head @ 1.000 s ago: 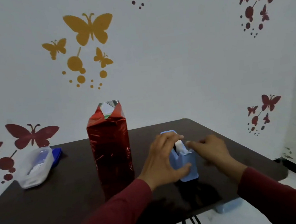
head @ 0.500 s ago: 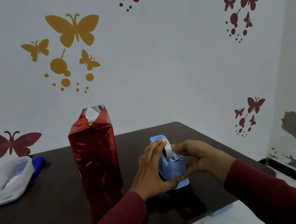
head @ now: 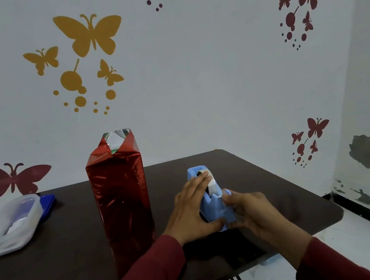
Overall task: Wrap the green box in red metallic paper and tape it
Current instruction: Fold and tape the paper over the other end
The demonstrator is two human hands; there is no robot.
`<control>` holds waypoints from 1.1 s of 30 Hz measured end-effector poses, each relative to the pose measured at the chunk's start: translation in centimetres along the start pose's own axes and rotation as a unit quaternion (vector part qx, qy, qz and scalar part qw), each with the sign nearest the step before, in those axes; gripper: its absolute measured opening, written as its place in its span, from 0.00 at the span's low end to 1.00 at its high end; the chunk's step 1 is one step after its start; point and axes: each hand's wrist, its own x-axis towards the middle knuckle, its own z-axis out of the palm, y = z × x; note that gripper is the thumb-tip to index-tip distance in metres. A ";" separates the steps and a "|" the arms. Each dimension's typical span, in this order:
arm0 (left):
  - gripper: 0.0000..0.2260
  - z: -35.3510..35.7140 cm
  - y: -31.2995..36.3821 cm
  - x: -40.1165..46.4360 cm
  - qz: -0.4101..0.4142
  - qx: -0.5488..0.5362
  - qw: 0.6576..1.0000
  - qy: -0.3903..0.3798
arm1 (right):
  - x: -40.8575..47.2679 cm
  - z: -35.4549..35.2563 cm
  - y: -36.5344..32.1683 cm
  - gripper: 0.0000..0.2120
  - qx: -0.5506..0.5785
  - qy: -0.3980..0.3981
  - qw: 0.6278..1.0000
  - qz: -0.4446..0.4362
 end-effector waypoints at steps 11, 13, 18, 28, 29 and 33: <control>0.52 0.0 -0.3 -0.1 0.012 -0.020 1.000 -0.011 | 1.0 -1.1 -0.3 0.11 -0.289 0.001 0.953 -0.092; 0.49 0.1 -0.4 -0.2 0.019 -0.036 0.999 0.001 | 0.9 -1.5 0.1 0.12 -0.276 -0.007 0.956 -0.099; 0.25 -0.5 1.3 0.0 0.041 -0.068 0.985 0.153 | 0.1 -2.5 1.2 0.20 -0.109 0.000 0.989 -0.097; 0.09 -5.4 6.5 2.0 0.025 -0.162 0.984 0.068 | -2.1 -1.1 -1.7 0.26 -0.141 0.031 0.966 -0.214; 0.08 -5.8 6.6 2.0 0.018 -0.168 0.983 0.068 | -2.1 -1.0 -1.9 0.26 -0.149 0.030 0.965 -0.212; 0.11 -7.8 7.1 2.0 0.008 -0.160 0.985 0.065 | -2.4 -0.1 -3.2 0.29 -0.095 -0.013 0.988 -0.124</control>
